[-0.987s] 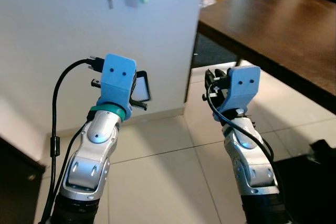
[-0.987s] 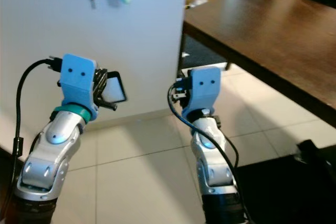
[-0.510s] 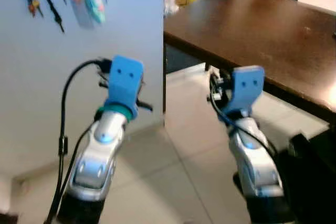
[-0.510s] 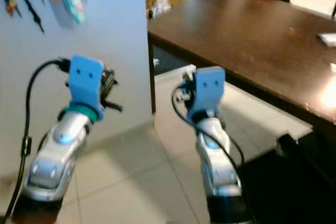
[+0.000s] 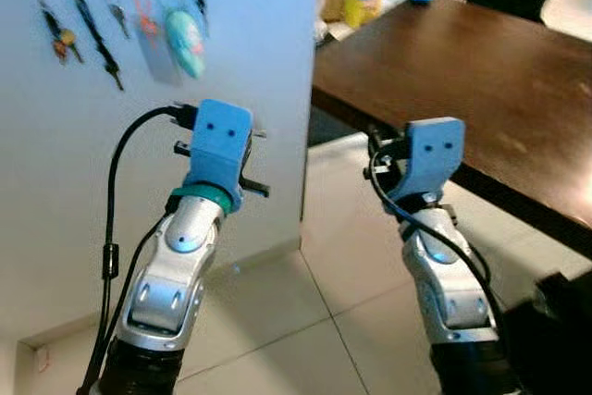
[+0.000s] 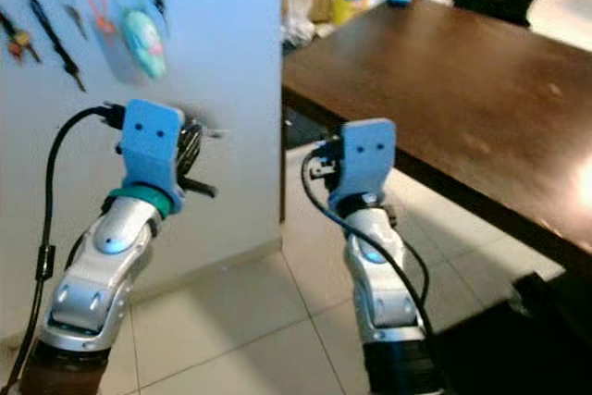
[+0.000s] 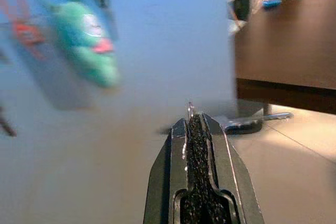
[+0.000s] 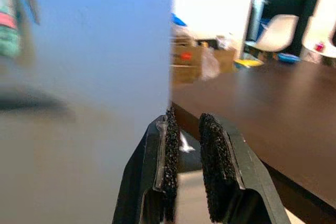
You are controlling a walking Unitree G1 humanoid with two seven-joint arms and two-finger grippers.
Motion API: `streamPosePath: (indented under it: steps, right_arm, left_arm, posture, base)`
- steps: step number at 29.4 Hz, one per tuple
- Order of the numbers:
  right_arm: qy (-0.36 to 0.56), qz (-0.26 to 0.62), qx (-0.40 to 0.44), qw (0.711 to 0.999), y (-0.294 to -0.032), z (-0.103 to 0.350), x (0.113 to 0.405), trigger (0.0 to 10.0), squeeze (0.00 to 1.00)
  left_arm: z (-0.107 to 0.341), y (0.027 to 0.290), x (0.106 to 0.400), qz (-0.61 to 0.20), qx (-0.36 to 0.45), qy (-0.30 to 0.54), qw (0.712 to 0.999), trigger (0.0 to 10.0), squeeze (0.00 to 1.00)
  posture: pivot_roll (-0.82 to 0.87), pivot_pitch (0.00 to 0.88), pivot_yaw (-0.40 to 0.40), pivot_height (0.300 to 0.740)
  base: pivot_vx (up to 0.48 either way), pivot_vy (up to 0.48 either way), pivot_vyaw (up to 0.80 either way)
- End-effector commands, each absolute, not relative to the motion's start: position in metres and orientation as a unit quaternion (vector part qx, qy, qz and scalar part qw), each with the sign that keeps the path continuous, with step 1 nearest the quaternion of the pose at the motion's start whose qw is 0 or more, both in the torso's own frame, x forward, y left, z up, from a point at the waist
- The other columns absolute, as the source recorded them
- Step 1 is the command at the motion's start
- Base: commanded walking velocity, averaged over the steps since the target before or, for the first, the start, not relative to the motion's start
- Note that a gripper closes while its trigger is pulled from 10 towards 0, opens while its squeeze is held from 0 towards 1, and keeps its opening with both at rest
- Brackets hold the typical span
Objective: Hang keys on a hook
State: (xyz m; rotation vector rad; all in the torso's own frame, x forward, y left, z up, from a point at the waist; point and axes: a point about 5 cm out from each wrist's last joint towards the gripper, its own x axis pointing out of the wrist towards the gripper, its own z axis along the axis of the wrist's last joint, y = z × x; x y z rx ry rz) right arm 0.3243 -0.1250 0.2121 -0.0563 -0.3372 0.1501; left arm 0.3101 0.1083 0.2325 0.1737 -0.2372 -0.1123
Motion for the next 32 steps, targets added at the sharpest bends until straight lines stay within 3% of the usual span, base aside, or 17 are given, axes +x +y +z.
streamPosePath:
  steps: [1, 5, 15, 24, 28, 32]
  right_arm:
    - [-0.167, 0.083, -0.027, 0.982, -0.119, 0.210, 0.323, 10.0, 0.00]
    - [-0.171, 0.081, -0.029, 0.981, -0.121, 0.212, 0.325, 10.0, 0.00]
    - [-0.172, 0.078, -0.027, 0.982, -0.123, 0.214, 0.326, 10.0, 0.00]
    - [-0.187, 0.079, -0.042, 0.978, -0.123, 0.218, 0.326, 10.0, 0.00]
    - [-0.205, 0.084, -0.054, 0.974, -0.122, 0.224, 0.324, 10.0, 0.00]
    - [-0.207, 0.086, -0.057, 0.973, -0.124, 0.224, 0.322, 10.0, 0.00]
  left_arm:
    - [0.231, 0.114, 0.310, -0.046, 0.092, -0.117, 0.988, 10.0, 0.00]
    - [0.237, 0.112, 0.312, -0.047, 0.088, -0.128, 0.987, 10.0, 0.00]
    - [0.246, 0.109, 0.309, -0.064, 0.061, -0.151, 0.985, 10.0, 0.00]
    - [0.262, 0.108, 0.304, -0.077, 0.034, -0.191, 0.978, 10.0, 0.00]
    - [0.268, 0.126, 0.302, 0.002, 0.059, -0.214, 0.975, 10.0, 0.00]
    - [0.275, 0.140, 0.294, 0.021, 0.064, -0.229, 0.971, 10.0, 0.00]
  posture:
    - [-0.12, 0.055, 0.120, 0.740]
    - [-0.12, 0.056, 0.120, 0.740]
    - [-0.12, 0.059, 0.121, 0.740]
    - [-0.12, 0.060, 0.120, 0.740]
    - [-0.13, 0.063, 0.123, 0.740]
    - [-0.12, 0.069, 0.119, 0.740]
  base:
    - [0.454, 0.000, 0.00]
    - [0.454, 0.000, 0.00]
    - [0.436, 0.000, -0.76]
    - [0.000, 0.000, 0.00]
    - [0.000, 0.000, 0.00]
    - [0.000, 0.000, 0.00]
